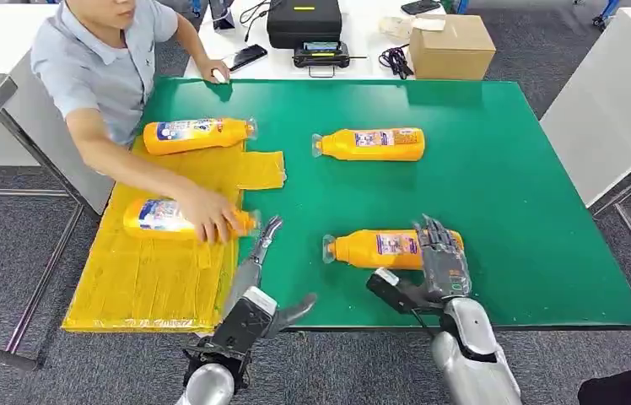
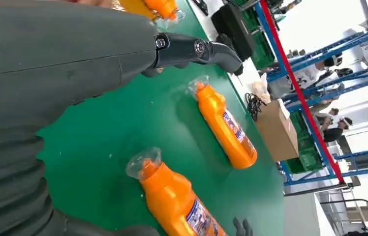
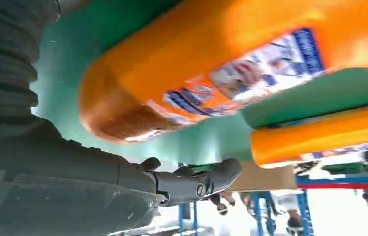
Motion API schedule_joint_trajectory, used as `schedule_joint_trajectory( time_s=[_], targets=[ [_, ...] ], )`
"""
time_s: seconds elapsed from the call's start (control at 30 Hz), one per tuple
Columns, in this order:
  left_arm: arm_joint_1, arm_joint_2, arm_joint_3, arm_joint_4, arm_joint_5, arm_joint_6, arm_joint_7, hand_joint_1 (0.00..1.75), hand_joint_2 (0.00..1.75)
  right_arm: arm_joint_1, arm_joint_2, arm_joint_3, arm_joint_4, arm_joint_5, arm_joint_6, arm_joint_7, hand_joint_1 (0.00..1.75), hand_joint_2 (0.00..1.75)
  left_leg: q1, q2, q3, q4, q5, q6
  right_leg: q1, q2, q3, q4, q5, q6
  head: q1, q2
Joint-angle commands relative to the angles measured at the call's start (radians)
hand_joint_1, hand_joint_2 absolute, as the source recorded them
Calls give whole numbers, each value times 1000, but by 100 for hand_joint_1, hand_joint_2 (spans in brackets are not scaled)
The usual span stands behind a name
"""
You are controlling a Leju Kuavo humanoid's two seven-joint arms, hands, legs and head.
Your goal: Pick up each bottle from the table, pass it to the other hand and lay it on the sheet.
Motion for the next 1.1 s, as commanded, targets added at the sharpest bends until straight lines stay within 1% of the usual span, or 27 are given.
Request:
schedule_joint_trajectory(
  time_s=[0.03, 0.07, 0.13, 0.27, 0.33, 0.37, 0.4, 0.5, 0.6, 0.63, 0.67, 0.7, 0.73, 0.77, 0.8, 0.83, 0.97, 1.03, 1.1],
  targets=[
    [-20, 14, -9, 27, -15, -2, 14, 0, 175, -64, -19, 110, 39, 37, 19, 26, 0, 175, 0, 2, 2, -1, -1, -1, 0, 2, 1, 0, 0, -1, 0, 0],
    [-20, 14, -9, 27, -15, -3, 14, 0, 175, -66, -16, 112, 37, 37, 19, 26, 0, 175, 1, 3, 4, 0, -2, -2, 1, 2, 4, 0, -1, -2, 0, 0],
    [-19, 14, -8, 27, -15, -4, 14, 0, 175, -66, -16, 116, 33, 35, 24, 26, 0, 175, 0, 2, 2, 0, -1, -1, 0, 2, 1, 0, 0, -1, 0, 0],
    [-19, 14, -8, 27, -15, -4, 14, 0, 175, -66, -16, 116, 33, 35, 24, 26, 0, 175, 0, 2, 4, 0, -1, -2, 1, 1, 3, 0, -1, -2, 0, 0],
    [-20, 12, -4, 31, -17, -7, 16, 0, 175, -76, -22, 120, 47, 29, 45, 36, 0, 175, 0, 2, 4, 0, -1, -2, 0, 1, 3, 0, -1, -2, 0, 0],
    [-21, 12, -4, 32, -17, -10, 16, 0, 175, -88, -26, 121, 67, 29, 60, 51, 0, 175, 1, 3, 7, 0, -3, -3, 2, 2, 7, 0, -2, -4, 0, 0],
    [-21, 11, -4, 33, -17, -12, 16, 0, 175, -101, -32, 121, 89, 32, 72, 65, 0, 175, 1, 2, 4, 0, -2, -2, 1, 2, 4, 0, -1, -3, 0, 0],
    [-18, 10, -7, 32, -19, -19, 21, 0, 175, -151, -49, 119, 186, 37, 106, 105, 0, 175, 0, 3, 4, 0, -2, -1, 0, 2, 4, -1, -1, -2, 0, 0],
    [-14, 11, -7, 28, -17, -26, 28, 0, 175, -185, -58, 111, 248, 48, 109, 126, 0, 175, 0, 2, 3, -1, -1, -1, 0, 1, 2, -1, 0, -1, 0, 0],
    [-13, 11, -7, 26, -17, -28, 30, 0, 175, -193, -63, 110, 258, 54, 108, 131, 0, 175, 0, 2, 5, -1, -1, -1, 1, 2, 4, -1, 0, -2, 0, 0],
    [-12, 12, -8, 26, -17, -29, 30, 0, 175, -196, -63, 108, 260, 56, 110, 134, 0, 175, 0, 1, 3, -1, -1, -1, 0, 1, 3, -1, 0, -1, 0, 0],
    [-10, 12, -8, 24, -18, -32, 34, 0, 175, -200, -65, 108, 263, 64, 115, 143, 0, 175, 1, 2, 5, 0, -2, -2, 1, 2, 5, -1, -1, -2, 0, 0],
    [-8, 12, -9, 24, -19, -34, 37, 0, 175, -202, -66, 108, 263, 70, 120, 148, 0, 175, 0, 1, 2, -1, -1, -1, 0, 1, 2, -1, 0, -1, 0, 0],
    [-7, 13, -9, 24, -19, -34, 37, 0, 175, -202, -66, 109, 263, 70, 121, 149, 0, 175, 1, 3, 5, -1, -2, -2, 1, 2, 5, -1, -1, -3, 0, 0],
    [-6, 13, -9, 25, -19, -35, 38, 0, 175, -202, -66, 109, 261, 70, 122, 149, 0, 175, 0, 2, 4, 0, -1, -1, 1, 1, 3, -1, -1, -2, 0, 0],
    [-5, 13, -9, 25, -22, -34, 40, 0, 175, -202, -72, 120, 254, 91, 115, 161, 0, 175, 1, 2, 6, -1, -2, -2, 1, 1, 6, -1, -1, -3, 0, 0],
    [-4, 12, -5, 24, -24, -35, 43, 0, 175, -210, -75, 131, 251, 107, 127, 166, 0, 175, 0, 1, 3, -1, -1, -1, 0, 1, 2, -1, 0, -1, 0, 0],
    [-4, 12, -5, 24, -24, -35, 43, 0, 175, -210, -75, 131, 251, 107, 127, 166, 0, 175, 1, 3, 6, 0, -2, -2, 1, 2, 5, -1, -2, -3, 0, 0],
    [-5, 12, -4, 21, -24, -36, 43, 0, 175, -216, -76, 134, 257, 108, 132, 166, 0, 175, 0, 2, 4, 0, -1, -1, 0, 1, 3, -1, -1, -2, 0, 0]
  ],
)
